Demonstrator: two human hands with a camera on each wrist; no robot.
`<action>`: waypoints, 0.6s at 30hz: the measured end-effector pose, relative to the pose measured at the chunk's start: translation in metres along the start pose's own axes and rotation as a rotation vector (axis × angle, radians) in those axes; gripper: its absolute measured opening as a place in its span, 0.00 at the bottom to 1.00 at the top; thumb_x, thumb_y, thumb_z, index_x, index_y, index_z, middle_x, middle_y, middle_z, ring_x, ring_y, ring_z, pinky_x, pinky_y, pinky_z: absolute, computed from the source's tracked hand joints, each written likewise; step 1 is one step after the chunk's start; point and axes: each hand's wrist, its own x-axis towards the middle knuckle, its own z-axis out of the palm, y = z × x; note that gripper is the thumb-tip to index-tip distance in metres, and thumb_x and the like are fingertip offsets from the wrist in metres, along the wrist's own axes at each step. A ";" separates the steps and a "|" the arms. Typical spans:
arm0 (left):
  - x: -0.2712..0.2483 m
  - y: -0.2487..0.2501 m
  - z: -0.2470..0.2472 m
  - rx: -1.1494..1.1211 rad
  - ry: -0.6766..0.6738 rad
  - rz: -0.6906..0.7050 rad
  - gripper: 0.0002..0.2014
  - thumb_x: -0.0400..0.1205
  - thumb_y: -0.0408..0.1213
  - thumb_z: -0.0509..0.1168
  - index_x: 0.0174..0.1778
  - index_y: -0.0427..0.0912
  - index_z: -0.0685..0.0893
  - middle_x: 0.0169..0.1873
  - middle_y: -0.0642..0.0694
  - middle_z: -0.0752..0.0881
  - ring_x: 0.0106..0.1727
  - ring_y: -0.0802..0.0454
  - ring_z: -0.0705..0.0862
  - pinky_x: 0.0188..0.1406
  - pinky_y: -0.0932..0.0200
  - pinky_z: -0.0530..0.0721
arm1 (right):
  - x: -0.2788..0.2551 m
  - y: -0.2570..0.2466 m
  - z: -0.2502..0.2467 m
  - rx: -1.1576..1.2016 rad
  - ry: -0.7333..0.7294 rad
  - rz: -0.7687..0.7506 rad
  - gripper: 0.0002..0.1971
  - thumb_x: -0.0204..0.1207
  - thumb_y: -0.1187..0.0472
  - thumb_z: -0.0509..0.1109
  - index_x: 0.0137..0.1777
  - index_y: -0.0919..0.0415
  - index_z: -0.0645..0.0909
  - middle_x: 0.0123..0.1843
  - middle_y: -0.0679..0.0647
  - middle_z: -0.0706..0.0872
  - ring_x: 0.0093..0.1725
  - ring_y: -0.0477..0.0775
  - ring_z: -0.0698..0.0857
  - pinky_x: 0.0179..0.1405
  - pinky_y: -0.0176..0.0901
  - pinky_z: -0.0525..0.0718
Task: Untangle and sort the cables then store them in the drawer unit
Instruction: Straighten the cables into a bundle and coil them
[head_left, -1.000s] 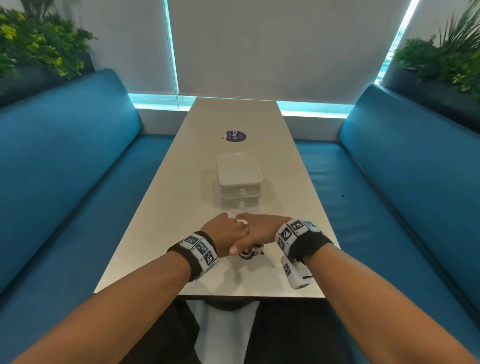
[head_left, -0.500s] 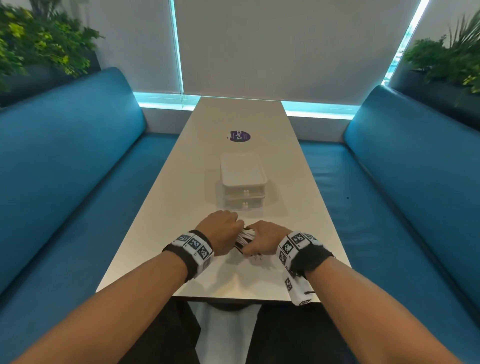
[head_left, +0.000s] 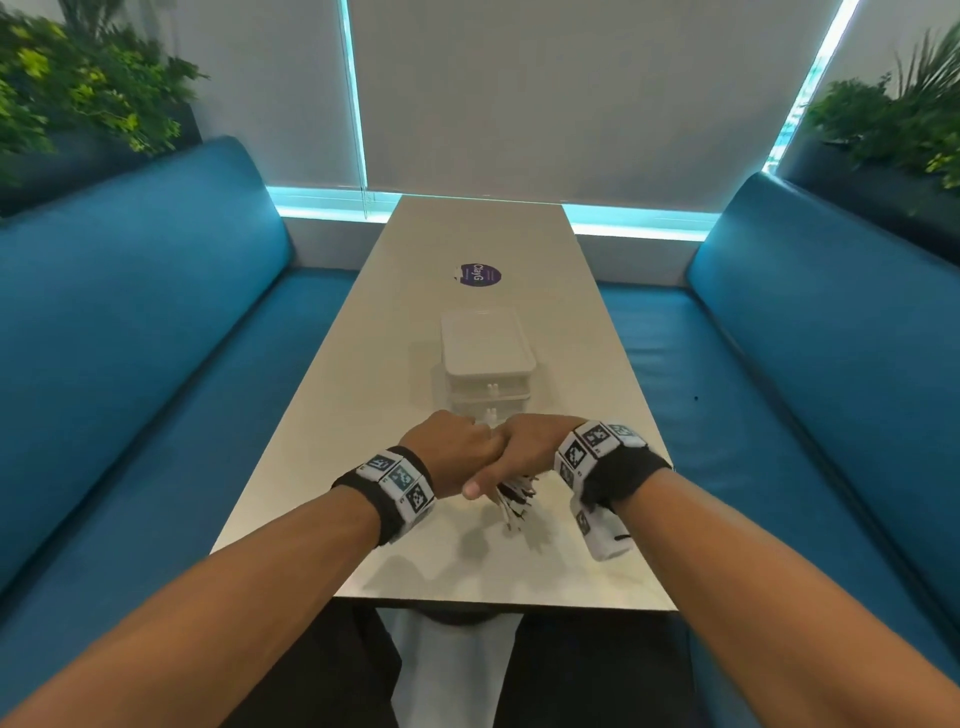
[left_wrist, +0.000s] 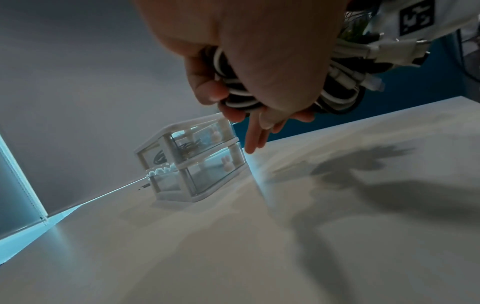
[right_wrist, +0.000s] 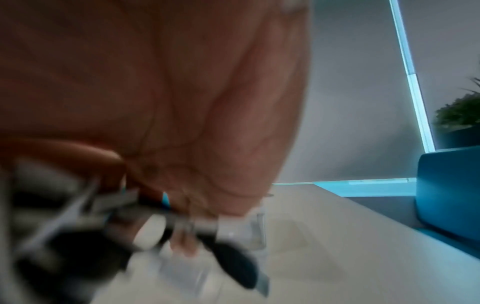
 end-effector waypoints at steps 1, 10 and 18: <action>-0.001 -0.002 -0.002 0.013 0.031 0.013 0.16 0.77 0.42 0.71 0.57 0.39 0.84 0.32 0.44 0.85 0.30 0.41 0.85 0.24 0.59 0.67 | 0.000 -0.001 0.003 0.046 0.017 -0.025 0.37 0.45 0.22 0.79 0.50 0.46 0.90 0.46 0.45 0.92 0.49 0.47 0.89 0.60 0.48 0.84; -0.006 -0.002 0.024 0.131 0.251 -0.024 0.07 0.67 0.31 0.73 0.35 0.40 0.81 0.26 0.44 0.79 0.26 0.45 0.77 0.19 0.59 0.65 | 0.001 -0.011 0.037 0.295 0.057 -0.046 0.26 0.58 0.51 0.86 0.48 0.71 0.85 0.35 0.59 0.85 0.30 0.56 0.79 0.28 0.45 0.81; -0.001 -0.016 0.020 -0.047 0.069 -0.111 0.13 0.68 0.26 0.75 0.43 0.40 0.80 0.35 0.44 0.84 0.32 0.43 0.84 0.22 0.56 0.68 | -0.001 -0.027 0.034 -0.051 0.363 0.009 0.07 0.68 0.61 0.71 0.45 0.58 0.79 0.40 0.53 0.85 0.37 0.55 0.84 0.32 0.41 0.81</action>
